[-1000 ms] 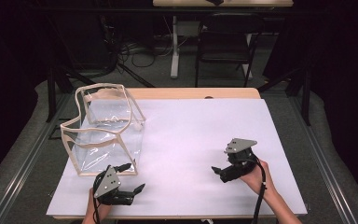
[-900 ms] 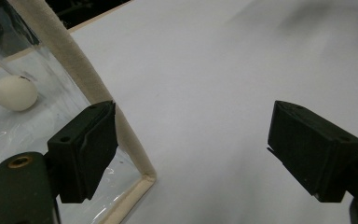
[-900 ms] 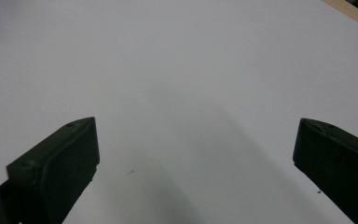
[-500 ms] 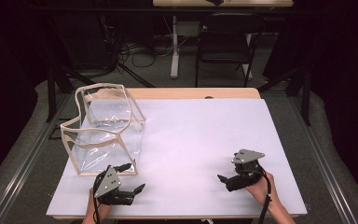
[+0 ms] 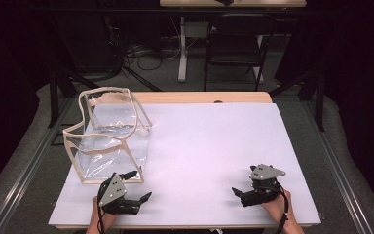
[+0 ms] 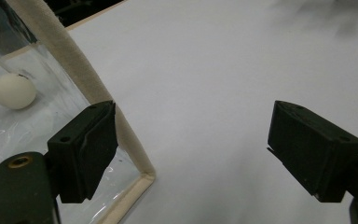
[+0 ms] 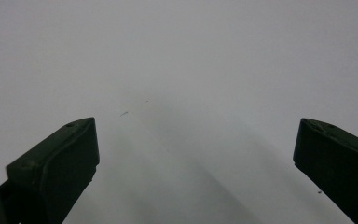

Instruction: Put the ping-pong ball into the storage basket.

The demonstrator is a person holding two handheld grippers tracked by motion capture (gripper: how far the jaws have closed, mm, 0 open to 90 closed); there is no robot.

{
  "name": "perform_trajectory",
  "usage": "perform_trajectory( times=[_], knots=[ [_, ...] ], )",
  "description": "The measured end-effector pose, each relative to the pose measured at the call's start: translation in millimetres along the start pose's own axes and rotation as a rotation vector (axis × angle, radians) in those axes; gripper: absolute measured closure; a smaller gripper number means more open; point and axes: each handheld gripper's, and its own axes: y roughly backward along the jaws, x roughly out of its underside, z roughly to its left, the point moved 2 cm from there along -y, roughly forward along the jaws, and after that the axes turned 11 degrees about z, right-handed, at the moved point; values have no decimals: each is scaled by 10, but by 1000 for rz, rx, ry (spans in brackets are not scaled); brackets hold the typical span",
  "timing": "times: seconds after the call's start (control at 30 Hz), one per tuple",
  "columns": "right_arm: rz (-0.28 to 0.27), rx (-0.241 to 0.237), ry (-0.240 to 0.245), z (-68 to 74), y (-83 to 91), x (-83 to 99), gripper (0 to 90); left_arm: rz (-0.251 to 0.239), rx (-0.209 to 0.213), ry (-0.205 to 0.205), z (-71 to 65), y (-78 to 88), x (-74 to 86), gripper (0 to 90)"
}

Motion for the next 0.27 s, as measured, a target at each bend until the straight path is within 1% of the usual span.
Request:
perform_trajectory(
  times=[0.2,0.27],
  knots=[
    [-10,9,8,22,14,39,0,-4,1,0,-5,-2,-3,160],
    [-19,4,4,14,18,53,0,2,3,0,-4,-3,-2,159]
  ],
)
